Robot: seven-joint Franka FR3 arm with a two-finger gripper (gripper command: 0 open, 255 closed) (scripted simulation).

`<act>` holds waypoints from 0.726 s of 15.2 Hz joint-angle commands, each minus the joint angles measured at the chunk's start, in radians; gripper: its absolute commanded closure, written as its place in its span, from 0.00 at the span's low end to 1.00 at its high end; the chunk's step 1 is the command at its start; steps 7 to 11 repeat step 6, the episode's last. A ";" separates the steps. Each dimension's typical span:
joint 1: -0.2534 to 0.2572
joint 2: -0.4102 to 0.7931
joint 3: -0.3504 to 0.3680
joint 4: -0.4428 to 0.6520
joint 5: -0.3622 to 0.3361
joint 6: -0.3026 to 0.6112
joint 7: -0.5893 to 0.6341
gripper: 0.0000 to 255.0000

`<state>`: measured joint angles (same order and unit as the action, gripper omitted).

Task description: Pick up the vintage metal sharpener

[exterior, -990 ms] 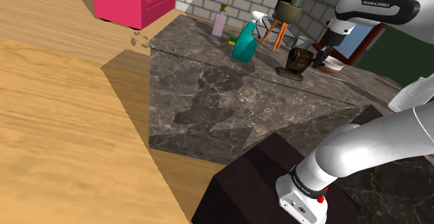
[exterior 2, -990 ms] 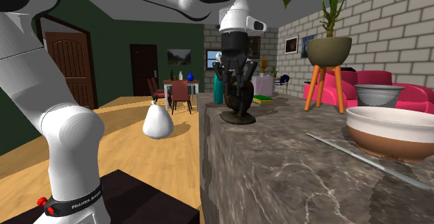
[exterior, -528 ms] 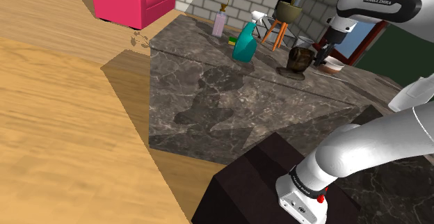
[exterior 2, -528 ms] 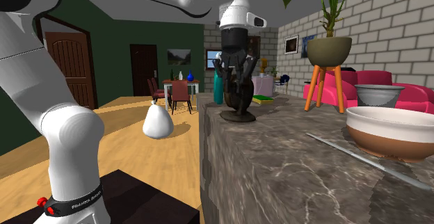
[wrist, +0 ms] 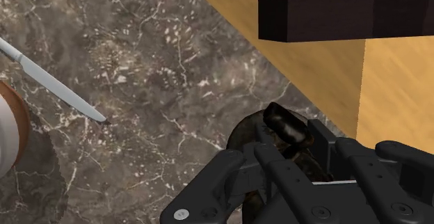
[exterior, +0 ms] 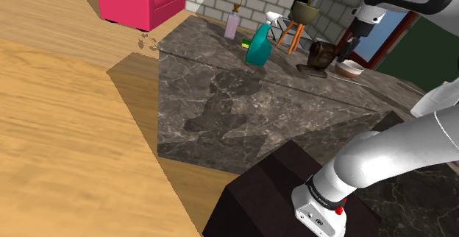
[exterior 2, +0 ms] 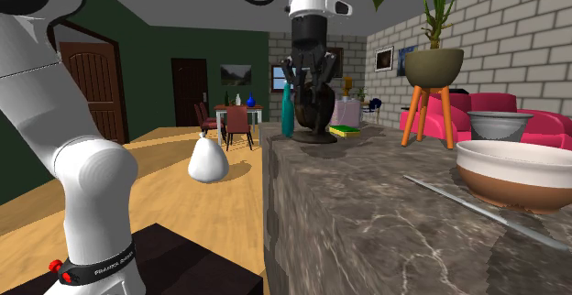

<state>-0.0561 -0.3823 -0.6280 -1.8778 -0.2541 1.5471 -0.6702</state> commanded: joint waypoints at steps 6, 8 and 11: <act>0.007 0.025 0.000 0.093 0.014 -0.068 -0.014 1.00; 0.007 0.025 0.000 0.093 0.014 -0.068 -0.014 1.00; 0.007 0.025 0.000 0.093 0.014 -0.068 -0.014 1.00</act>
